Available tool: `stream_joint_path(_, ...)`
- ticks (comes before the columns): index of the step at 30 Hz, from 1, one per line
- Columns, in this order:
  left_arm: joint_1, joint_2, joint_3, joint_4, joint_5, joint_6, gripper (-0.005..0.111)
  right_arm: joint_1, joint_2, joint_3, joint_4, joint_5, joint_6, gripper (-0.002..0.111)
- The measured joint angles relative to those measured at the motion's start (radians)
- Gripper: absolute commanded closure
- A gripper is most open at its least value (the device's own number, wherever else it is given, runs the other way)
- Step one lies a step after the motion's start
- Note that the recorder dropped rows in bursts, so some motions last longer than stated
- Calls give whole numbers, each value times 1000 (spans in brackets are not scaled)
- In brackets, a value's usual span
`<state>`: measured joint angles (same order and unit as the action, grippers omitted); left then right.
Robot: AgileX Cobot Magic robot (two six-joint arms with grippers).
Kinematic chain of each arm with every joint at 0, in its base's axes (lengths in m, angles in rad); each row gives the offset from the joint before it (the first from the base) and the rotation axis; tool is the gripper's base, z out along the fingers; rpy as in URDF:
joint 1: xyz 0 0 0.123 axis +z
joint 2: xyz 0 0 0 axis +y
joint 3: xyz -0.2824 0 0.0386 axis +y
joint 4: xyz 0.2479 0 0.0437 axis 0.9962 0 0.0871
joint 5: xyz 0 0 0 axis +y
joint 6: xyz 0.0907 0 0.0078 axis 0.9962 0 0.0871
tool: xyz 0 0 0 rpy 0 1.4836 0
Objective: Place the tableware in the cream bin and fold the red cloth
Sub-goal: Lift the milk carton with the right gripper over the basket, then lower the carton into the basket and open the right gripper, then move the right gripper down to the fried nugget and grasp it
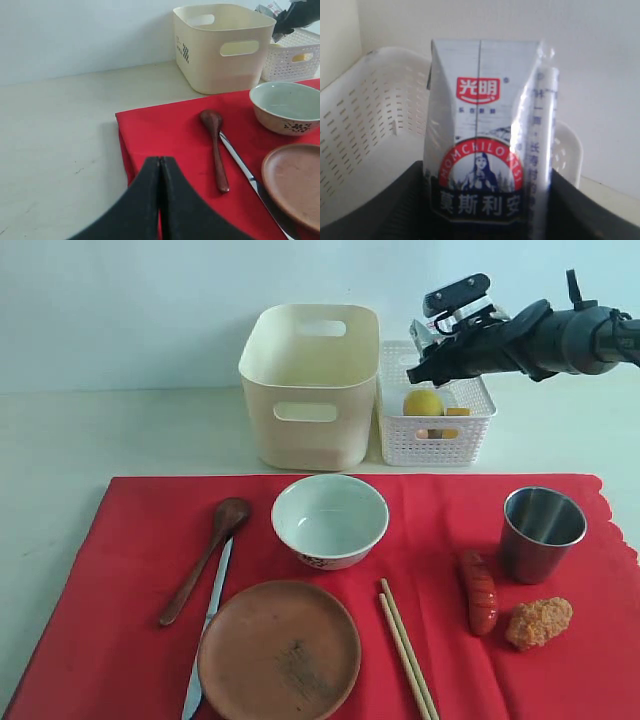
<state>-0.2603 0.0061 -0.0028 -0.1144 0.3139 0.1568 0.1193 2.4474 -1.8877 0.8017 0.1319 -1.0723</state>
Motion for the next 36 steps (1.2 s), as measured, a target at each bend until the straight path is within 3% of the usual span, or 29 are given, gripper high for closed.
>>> stream_joint_path(4,0,0,0,0,0,0,107,0,-2,0,0,0,0,42)
stream_joint_path(16,0,0,0,0,0,0,107,0,-101,-6,-7,155,95,42)
stream_joint_path(20,0,0,0,0,0,0,107,0,-178,-6,-203,310,326,47)
stream_joint_path(23,0,0,0,0,0,0,107,0,-263,-6,-539,510,637,52)
stream_joint_path(26,0,0,0,0,0,0,107,0,-336,-7,-722,710,778,55)
stream_joint_path(32,0,0,0,0,0,0,107,0,-444,1,-763,962,848,55)
stream_joint_path(36,0,0,0,0,0,0,107,0,-548,131,-755,941,862,55)
